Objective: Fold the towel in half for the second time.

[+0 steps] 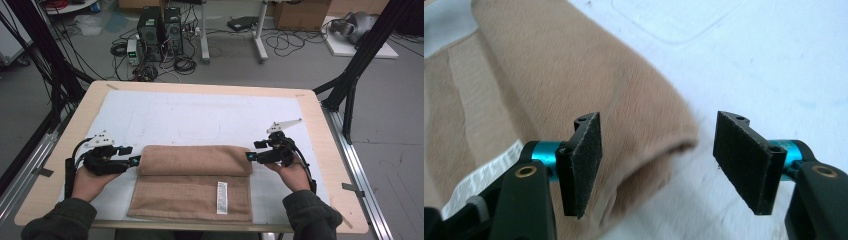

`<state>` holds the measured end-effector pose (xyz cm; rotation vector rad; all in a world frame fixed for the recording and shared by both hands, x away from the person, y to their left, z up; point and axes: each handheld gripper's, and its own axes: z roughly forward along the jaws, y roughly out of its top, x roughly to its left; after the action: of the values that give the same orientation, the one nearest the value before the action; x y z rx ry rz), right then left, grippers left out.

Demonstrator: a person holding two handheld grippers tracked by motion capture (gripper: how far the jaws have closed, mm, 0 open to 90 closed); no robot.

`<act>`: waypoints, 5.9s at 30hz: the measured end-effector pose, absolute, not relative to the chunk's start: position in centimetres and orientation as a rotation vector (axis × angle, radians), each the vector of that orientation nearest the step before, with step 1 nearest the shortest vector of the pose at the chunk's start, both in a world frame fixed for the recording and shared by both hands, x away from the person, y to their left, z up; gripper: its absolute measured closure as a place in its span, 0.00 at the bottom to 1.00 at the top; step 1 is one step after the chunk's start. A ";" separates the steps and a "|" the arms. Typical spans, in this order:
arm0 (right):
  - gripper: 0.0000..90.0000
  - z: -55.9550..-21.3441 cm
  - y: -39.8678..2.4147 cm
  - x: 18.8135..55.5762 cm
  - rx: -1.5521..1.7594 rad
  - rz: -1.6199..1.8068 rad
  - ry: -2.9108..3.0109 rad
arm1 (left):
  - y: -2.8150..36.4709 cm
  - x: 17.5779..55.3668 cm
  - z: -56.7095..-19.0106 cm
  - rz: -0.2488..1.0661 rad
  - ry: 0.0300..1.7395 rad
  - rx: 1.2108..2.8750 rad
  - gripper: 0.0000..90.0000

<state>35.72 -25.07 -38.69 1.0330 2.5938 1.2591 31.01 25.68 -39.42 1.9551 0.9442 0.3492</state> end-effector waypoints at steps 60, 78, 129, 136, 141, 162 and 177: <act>0.56 -39.7 -23.2 31.5 0.782 1.226 2.652 | 23.7 28.8 -40.9 0.306 0.859 2.027 0.59; 0.85 -43.0 -22.5 35.3 0.851 1.165 2.799 | 22.9 32.0 -43.7 0.296 0.934 2.061 0.84; 0.90 -42.9 -22.7 35.4 0.897 1.129 2.665 | 22.2 32.0 -43.6 0.380 0.898 2.085 0.92; 0.94 -40.3 -22.3 35.3 0.846 1.156 2.629 | 23.2 32.4 -41.3 0.407 0.905 1.995 0.95; 0.93 -38.9 -21.9 34.5 0.804 1.186 2.610 | 24.0 32.2 -40.3 0.406 0.900 1.998 0.94; 0.65 -42.7 -22.0 33.3 0.900 1.238 2.642 | 24.7 31.3 -43.4 0.339 0.980 2.011 0.58; 0.32 -40.7 -20.5 34.2 0.855 1.301 2.539 | 25.2 31.1 -42.3 0.356 0.994 1.948 0.33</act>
<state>34.16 -20.52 -40.74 0.8547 2.5390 1.3014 31.15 25.21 -42.34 1.9475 0.9938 0.3564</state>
